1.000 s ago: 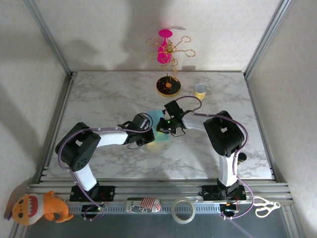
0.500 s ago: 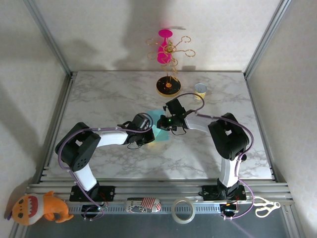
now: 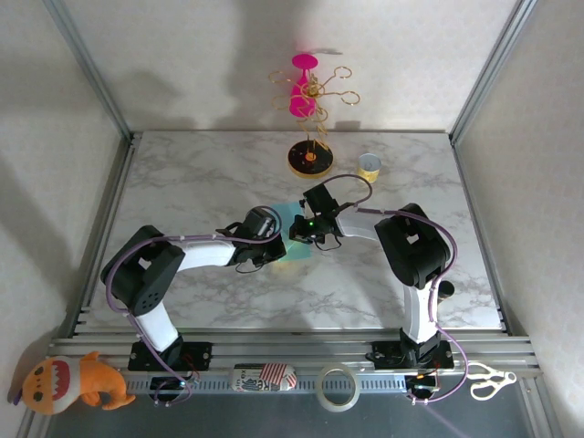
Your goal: Fold a paper plane with a square sheet of paper (pick it up from the middle)
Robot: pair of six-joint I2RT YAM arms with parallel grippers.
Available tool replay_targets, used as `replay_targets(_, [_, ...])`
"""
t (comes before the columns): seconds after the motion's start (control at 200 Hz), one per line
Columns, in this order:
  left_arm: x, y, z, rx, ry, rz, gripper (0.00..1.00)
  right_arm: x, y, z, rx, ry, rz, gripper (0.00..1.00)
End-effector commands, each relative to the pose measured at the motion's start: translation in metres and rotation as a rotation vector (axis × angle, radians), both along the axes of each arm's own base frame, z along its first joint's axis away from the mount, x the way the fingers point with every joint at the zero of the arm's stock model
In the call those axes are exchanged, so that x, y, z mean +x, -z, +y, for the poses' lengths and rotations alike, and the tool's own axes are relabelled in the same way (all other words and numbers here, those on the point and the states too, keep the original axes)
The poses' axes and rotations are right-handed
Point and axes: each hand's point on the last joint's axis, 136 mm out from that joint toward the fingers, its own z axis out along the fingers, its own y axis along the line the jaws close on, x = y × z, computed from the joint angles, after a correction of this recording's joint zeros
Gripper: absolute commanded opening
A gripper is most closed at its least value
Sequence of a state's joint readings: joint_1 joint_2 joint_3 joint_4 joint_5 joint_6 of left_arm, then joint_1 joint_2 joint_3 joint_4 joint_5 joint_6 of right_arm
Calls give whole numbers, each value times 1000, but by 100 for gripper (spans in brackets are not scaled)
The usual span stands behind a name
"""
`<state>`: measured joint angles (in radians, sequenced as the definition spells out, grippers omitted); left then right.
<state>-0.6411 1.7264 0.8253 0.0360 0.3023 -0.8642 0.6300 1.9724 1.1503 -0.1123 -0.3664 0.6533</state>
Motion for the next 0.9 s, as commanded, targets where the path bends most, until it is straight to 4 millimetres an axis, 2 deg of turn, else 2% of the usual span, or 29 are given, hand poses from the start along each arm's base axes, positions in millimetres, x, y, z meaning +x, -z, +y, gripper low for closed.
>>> replay_targets(0.0, [10, 5, 3, 38, -45, -15, 3, -9, 15, -3, -29, -24, 41, 0])
replay_targets(0.14, [3, 20, 14, 92, -61, 23, 0, -8, 15, -3, -25, -33, 34, 0])
replay_targets(0.275, [-7, 28, 23, 124, -69, 59, 0, 2, 16, -10, -26, -36, 4, 0])
replay_targets(0.511, [-22, 39, 36, 146, -71, 105, 0, 55, 18, -49, -25, 93, -45, 0])
replay_targets(0.616, [-23, 39, 35, 142, -67, 106, 0, 75, 5, -59, -13, 165, -71, 0])
replay_targets(0.696, [-21, 36, 32, 126, -60, 98, 0, 82, -13, -57, 11, 178, -113, 0])
replay_targets(0.806, [-19, 32, 27, 110, -47, 90, 0, 77, -34, -55, 53, 174, -158, 0])
replay_targets(0.891, [-17, 29, 25, 106, -40, 85, 0, 63, -42, -47, 79, 129, -166, 0])
